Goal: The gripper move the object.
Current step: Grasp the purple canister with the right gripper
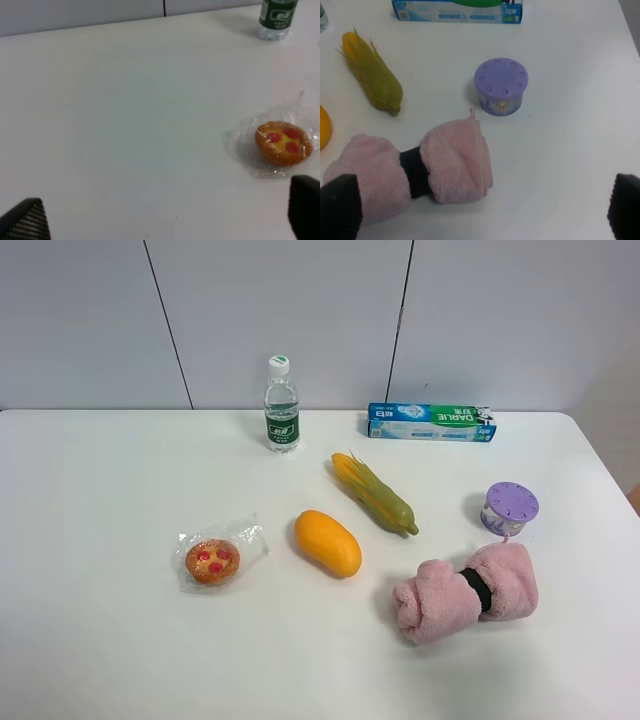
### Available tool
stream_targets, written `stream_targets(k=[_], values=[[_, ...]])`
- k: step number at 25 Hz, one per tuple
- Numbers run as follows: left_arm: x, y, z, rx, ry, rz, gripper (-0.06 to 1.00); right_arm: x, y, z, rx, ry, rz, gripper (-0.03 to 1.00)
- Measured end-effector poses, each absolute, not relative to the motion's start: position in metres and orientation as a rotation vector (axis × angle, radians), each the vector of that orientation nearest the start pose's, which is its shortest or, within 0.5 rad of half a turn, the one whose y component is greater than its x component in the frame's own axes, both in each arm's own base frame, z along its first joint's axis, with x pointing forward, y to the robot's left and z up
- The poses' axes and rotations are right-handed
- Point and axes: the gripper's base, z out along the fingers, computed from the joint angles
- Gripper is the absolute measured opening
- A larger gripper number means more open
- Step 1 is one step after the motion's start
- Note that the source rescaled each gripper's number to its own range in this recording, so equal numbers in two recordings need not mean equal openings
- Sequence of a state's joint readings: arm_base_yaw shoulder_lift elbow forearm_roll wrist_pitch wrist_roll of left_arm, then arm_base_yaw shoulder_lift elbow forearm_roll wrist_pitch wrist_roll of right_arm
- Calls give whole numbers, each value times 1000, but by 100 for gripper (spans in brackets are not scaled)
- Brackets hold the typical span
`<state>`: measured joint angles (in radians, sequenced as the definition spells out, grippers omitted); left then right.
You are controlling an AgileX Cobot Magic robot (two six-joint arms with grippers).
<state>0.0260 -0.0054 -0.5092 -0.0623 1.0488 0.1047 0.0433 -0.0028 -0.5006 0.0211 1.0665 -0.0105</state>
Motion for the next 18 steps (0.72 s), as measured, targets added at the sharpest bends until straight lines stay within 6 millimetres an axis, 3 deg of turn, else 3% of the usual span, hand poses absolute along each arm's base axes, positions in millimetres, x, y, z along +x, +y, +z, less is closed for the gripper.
stream_targets(k=[18], values=[[-6,-5,281,82,2015,8,100,-6,1,277,-51,2046,49,100]])
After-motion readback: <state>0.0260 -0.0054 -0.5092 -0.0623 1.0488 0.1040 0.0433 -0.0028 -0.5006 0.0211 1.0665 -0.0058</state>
